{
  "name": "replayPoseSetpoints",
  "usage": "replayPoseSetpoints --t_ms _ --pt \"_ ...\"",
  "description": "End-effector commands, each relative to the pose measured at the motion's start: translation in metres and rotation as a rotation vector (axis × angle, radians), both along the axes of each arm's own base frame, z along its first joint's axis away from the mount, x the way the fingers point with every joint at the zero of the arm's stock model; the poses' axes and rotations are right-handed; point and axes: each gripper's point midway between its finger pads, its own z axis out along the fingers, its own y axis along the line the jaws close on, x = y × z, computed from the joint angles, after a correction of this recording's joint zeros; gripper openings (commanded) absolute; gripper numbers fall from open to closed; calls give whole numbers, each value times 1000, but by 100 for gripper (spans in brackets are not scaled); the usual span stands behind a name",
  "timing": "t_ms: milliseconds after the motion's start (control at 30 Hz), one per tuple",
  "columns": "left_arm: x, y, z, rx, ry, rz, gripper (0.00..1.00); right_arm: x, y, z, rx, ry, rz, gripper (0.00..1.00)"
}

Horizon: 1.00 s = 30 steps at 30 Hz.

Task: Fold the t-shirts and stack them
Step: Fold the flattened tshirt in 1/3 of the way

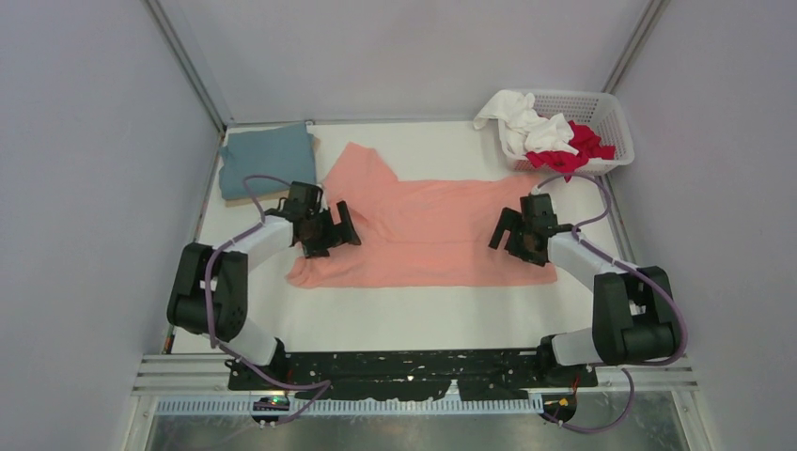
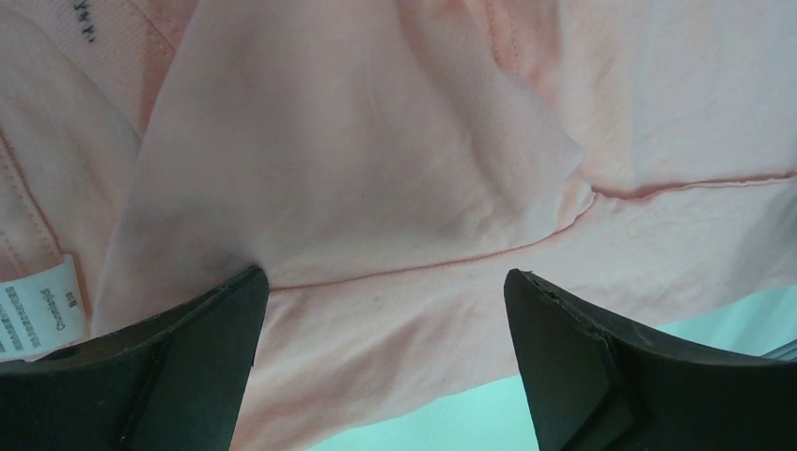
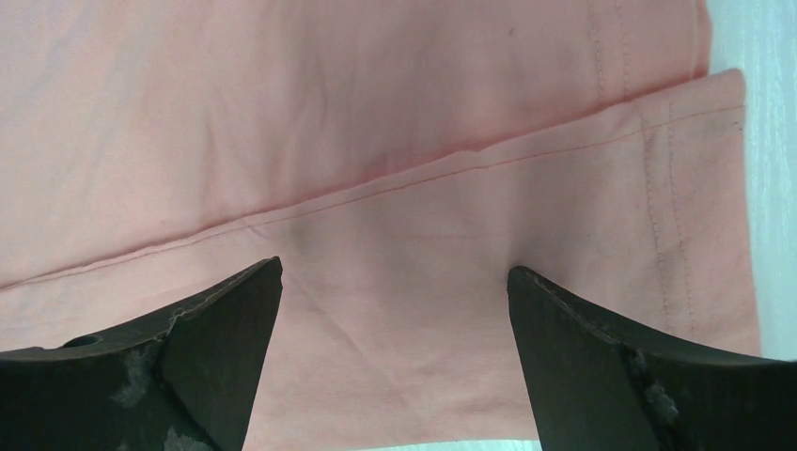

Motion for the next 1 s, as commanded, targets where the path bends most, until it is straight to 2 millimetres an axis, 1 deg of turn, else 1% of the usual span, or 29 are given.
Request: replayPoseSetpoints --t_ms 0,133,267,433,467,500,533,567,600,633,667,700,800,900,967 --pt "-39 28 -20 108 83 70 100 -19 -14 -9 -49 42 -63 95" --pt "-67 34 -20 99 92 86 100 -39 -15 -13 -47 83 -65 95" --pt "-94 34 -25 63 113 94 100 -59 -9 -13 -2 119 -58 95" --pt "-122 40 -29 52 119 138 100 -88 -6 -24 28 180 -69 95" --pt "-126 40 -29 48 112 142 100 -91 -6 -22 30 175 -72 95" --pt "-129 40 -29 40 108 151 100 -96 -7 -24 33 181 -84 95" --pt "-132 41 -29 35 104 157 100 -98 -7 -20 38 166 -87 95" --pt "-134 40 -29 29 98 159 100 -105 -8 -23 40 181 -97 95" --pt "-135 40 -28 24 91 161 99 -106 -8 -19 45 161 -102 95" --pt "-137 39 -27 19 87 162 100 -112 -8 -21 47 171 -111 95" --pt "-137 38 -26 14 76 158 100 -112 -8 -18 55 151 -113 95" --pt "-139 38 -26 19 72 154 100 -117 -8 -20 54 159 -115 95" --pt "-141 39 -26 29 66 150 100 -120 -10 -15 59 132 -134 95" --pt "-141 41 -23 37 56 162 100 -126 -6 -13 79 143 -128 95" --pt "-142 40 -21 30 55 165 100 -128 -9 -11 70 145 -141 95"
